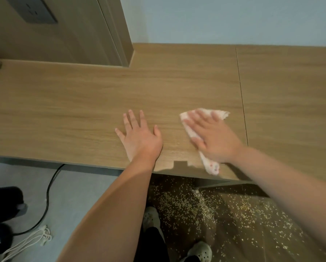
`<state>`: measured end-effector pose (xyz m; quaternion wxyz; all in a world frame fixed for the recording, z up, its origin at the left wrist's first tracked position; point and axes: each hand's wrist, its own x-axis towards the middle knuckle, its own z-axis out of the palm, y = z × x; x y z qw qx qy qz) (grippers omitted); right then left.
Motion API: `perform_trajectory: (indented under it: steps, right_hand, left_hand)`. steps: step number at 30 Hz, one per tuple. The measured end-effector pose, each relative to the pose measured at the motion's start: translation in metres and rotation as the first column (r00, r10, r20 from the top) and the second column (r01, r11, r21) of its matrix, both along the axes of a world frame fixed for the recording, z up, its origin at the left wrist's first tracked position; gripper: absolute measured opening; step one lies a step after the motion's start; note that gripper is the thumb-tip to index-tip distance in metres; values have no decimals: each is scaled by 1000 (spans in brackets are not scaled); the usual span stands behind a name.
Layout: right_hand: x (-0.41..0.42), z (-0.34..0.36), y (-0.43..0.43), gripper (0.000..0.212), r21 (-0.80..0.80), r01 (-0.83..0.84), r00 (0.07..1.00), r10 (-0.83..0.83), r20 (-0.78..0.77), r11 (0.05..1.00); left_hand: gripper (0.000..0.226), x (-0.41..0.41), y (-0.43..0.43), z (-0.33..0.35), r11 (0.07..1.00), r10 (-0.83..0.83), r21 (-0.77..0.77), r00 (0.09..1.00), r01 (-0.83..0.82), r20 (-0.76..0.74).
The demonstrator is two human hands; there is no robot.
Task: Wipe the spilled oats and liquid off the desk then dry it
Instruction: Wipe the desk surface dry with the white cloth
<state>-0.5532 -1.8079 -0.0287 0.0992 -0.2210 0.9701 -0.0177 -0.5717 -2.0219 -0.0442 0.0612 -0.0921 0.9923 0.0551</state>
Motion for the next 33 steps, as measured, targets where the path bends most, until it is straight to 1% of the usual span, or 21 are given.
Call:
perform_trajectory:
  steps: [1,2,3,4,5,6,7,9,10,12,16,18,21,23,25,27,28,29,30,32,33]
  right_hand:
    - [-13,-2,15,66,25,104,994,-103,-34,994]
    - [-29,-3,28,67,27,271,962,-269,-49,962]
    - [-43,-1,33,65,7,426,904,-426,-34,905]
    - [-52,0,28,62,-18,529,848,-529,-18,849]
    - [-56,2,14,61,-45,569,822,-570,-6,821]
    - [-54,3,-3,62,-68,563,826,-563,18,824]
    - [-44,4,-20,63,-94,511,859,-510,40,854]
    - [-13,2,-42,63,-132,320,947,-320,22,938]
    - [2,1,-44,62,-135,243,970,-244,9,961]
    - [14,4,-36,58,-132,201,980,-199,25,971]
    - [3,24,-26,61,-157,327,944,-329,12,932]
    - [4,23,-35,64,-108,388,921,-389,10,915]
    - [7,1,-46,65,-10,362,932,-362,29,932]
    - [-13,-9,-39,67,25,382,924,-382,-19,924]
    - [-48,-10,-28,70,4,500,864,-499,-57,866]
    - [-82,-8,-22,70,-45,608,793,-609,-21,793]
    - [-92,-7,-24,68,-54,607,793,-609,-20,793]
    - [-94,-7,-30,66,-56,561,825,-564,-36,826]
    - [-90,-7,-37,64,-60,467,881,-470,-46,882]
    - [-66,-4,-45,61,-67,156,987,-158,-26,985]
    - [-51,-2,-43,62,-77,12,1000,-13,-5,997]
  left_hand:
    - [67,0,0,0,1000,1,-2,1000,-1,-3]
    - [67,-1,-1,0,1000,3,-2,1000,-3,-3]
    - [67,-1,-1,0,1000,8,-3,1000,-8,0]
    - [68,-1,-1,1,1000,11,-5,1000,-11,1]
    - [68,-1,-1,1,1000,9,-8,1000,-9,-1]
    - [68,-1,0,2,1000,7,-5,1000,-7,-1]
    - [68,-1,1,2,1000,9,2,1000,-9,1]
    - [68,-1,1,1,1000,14,6,1000,-14,-3]
    - [68,-1,1,1,1000,14,6,1000,-14,-7]
    - [68,-2,1,1,1000,16,12,1000,-16,-8]
    - [68,-1,1,2,1000,9,28,1000,-9,-4]
    - [68,-1,1,2,999,9,43,1000,-9,-4]
    - [68,-1,0,2,999,2,41,1000,-2,3]
    - [68,-2,0,1,1000,-7,30,1000,6,12]
    - [68,-3,0,2,1000,-13,12,999,13,37]
    - [68,-3,0,2,1000,-20,-6,998,20,63]
    - [68,-3,0,3,1000,-22,-6,997,23,73]
    - [68,-4,0,3,1000,-25,-3,997,25,79]
    - [68,-4,0,3,1000,-27,1,996,27,85]
    - [68,-3,0,4,999,-31,11,995,30,94]
    - [68,-2,0,4,999,-32,18,995,30,94]
